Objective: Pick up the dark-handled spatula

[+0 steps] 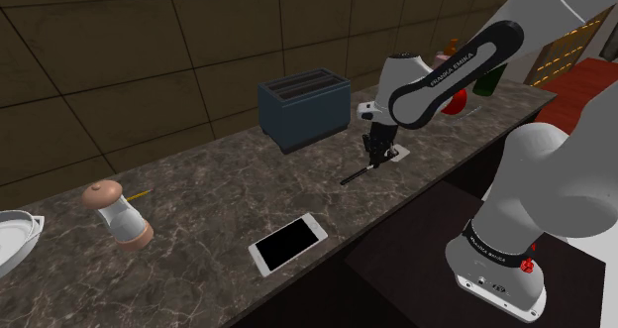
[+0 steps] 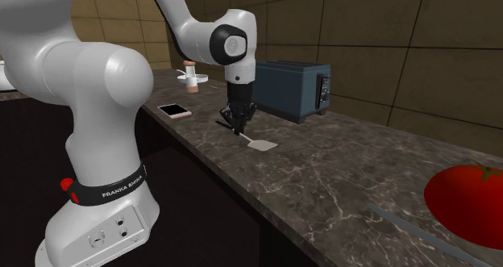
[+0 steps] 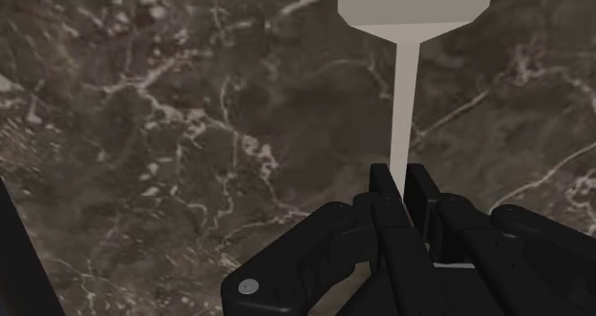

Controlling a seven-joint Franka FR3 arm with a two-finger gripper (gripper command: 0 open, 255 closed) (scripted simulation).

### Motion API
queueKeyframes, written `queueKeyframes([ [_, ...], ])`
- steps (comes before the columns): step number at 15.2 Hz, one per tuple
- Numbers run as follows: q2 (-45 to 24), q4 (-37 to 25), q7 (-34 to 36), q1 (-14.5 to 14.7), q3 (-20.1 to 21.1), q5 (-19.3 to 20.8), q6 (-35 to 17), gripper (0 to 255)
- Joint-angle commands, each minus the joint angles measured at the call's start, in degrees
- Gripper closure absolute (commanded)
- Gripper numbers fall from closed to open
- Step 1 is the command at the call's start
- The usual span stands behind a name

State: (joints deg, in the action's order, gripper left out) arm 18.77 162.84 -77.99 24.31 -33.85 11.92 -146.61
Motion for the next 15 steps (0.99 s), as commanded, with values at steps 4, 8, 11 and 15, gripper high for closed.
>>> queueKeyframes([
  [4,3.9,-0.9,1.3,-1.3,1.5,1.3,4.7,255],
  [8,7.4,-2.0,2.2,-2.2,2.8,2.0,9.2,255],
  [11,9.7,-3.0,2.7,-2.6,3.8,2.1,12.5,255],
  [15,12.4,-4.5,3.2,-3.0,4.9,2.1,16.6,255],
])
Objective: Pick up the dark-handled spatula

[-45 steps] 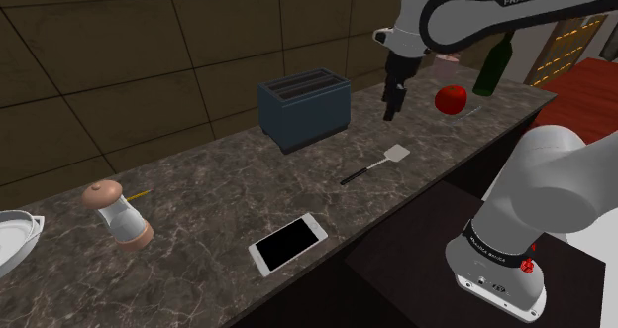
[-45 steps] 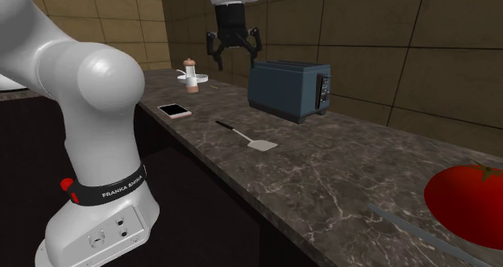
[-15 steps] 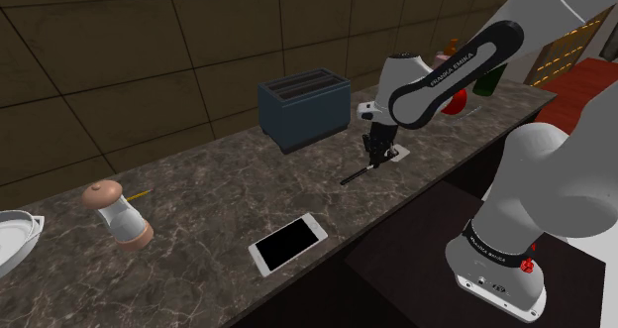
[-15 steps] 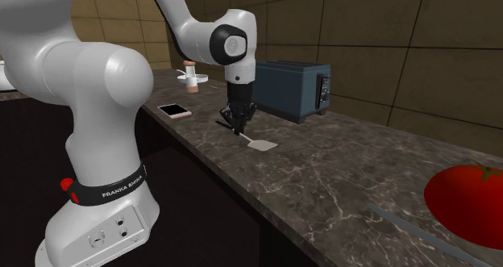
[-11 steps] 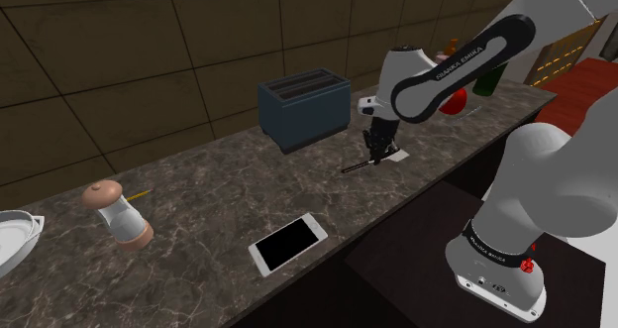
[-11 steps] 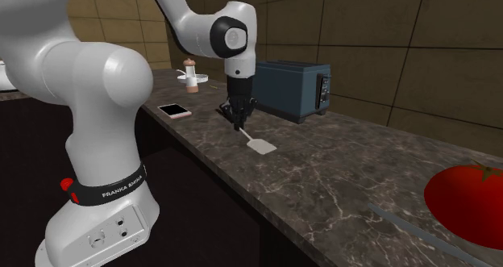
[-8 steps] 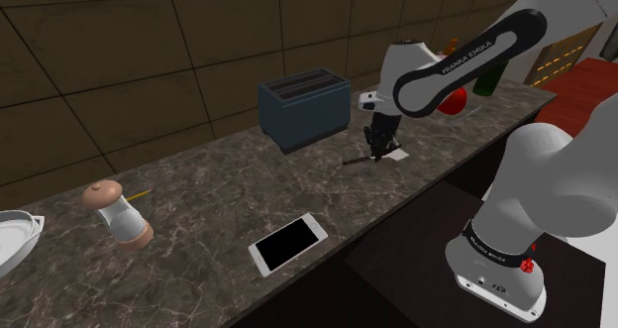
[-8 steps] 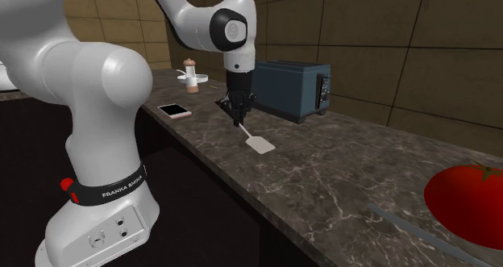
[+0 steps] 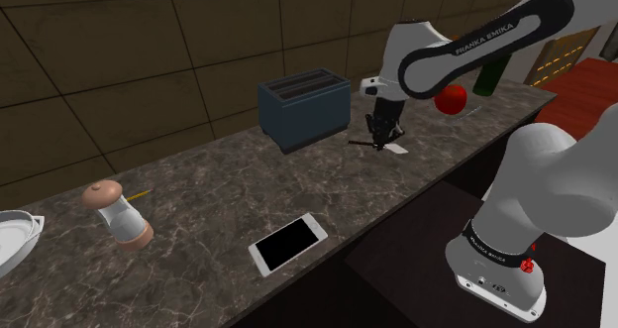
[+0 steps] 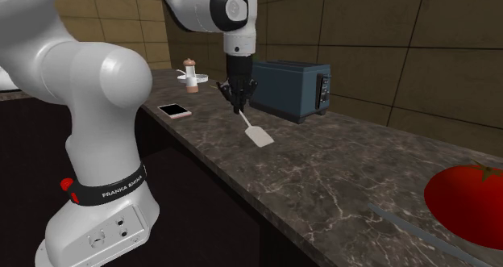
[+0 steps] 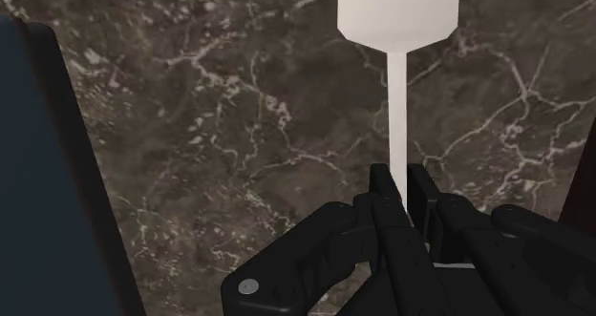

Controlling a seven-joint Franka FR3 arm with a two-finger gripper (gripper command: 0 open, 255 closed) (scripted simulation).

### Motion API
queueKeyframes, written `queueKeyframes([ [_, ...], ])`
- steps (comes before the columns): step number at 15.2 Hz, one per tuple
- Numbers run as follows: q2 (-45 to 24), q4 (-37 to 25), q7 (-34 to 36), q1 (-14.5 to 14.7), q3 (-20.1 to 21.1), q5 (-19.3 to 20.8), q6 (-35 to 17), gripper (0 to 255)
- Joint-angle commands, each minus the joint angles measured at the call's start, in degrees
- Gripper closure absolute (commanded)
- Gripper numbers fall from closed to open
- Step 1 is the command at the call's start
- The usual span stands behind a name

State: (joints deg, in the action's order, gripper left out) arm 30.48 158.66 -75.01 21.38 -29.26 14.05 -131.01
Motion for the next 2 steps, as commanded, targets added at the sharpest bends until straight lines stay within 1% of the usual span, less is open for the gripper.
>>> queueKeyframes([
  [1,0.8,-0.4,0.2,-0.1,0.4,0.0,1.2,255],
  [2,0.8,-0.4,0.2,-0.1,0.4,0.0,1.2,255],
])
